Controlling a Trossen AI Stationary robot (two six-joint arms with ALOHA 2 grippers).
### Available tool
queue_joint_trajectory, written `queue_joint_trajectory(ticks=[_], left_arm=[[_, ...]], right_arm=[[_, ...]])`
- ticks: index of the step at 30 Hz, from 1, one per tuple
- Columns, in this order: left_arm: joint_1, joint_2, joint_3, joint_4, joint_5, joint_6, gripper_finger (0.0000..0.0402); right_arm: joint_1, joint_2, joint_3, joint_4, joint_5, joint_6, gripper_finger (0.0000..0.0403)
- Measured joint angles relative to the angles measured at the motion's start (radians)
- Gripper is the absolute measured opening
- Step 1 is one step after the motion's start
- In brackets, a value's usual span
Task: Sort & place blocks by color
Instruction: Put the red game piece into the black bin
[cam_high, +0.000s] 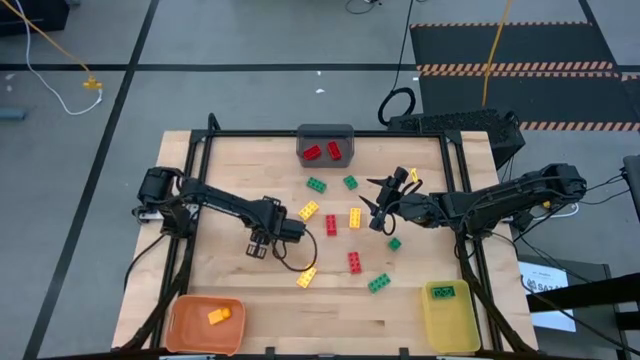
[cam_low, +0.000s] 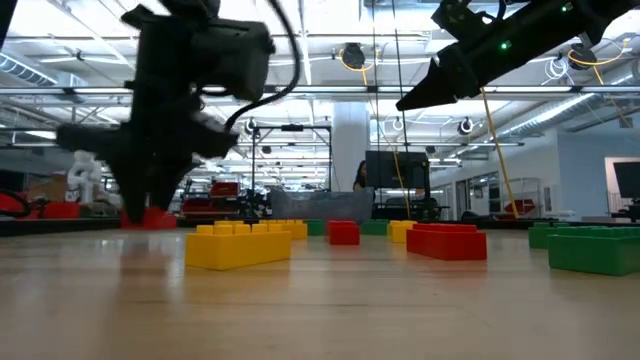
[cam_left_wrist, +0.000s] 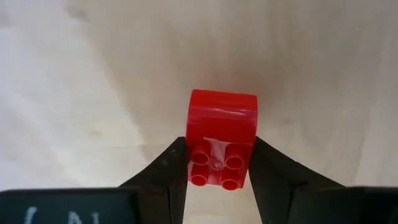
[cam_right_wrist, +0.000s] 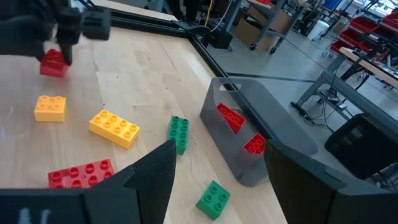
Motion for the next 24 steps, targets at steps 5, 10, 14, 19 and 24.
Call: queue_joint_trajectory(ticks=[5, 10, 14, 19, 24], left_arm=[[0.053, 0.000, 0.166, -0.048, -0.084, -0.007, 0.0134], [0.146, 0.000, 0.355, -0.024, -0.185, 0.004, 0.0136], [0.243, 0.000, 0.444, 0.129, -0.194, 0.056, 0.0148], [0.377, 0.000, 0.473, 0.320, -0.117, 0.090, 0.0146], [0.515, 0.001, 0.473, 0.399, -0.113, -0.014, 0.0151]], right_arm=[[0.000, 0.000, 0.000, 0.011, 0.000, -0.008, 0.0233], [0.000, 0.000, 0.000, 0.014, 0.000, -0.013, 0.0233], [0.000, 0.000, 0.000, 0.015, 0.000, -0.014, 0.0233], [0.000, 0.000, 0.000, 0.015, 0.000, -0.014, 0.0233], [-0.002, 0.000, 0.000, 0.016, 0.000, -0.016, 0.0233]])
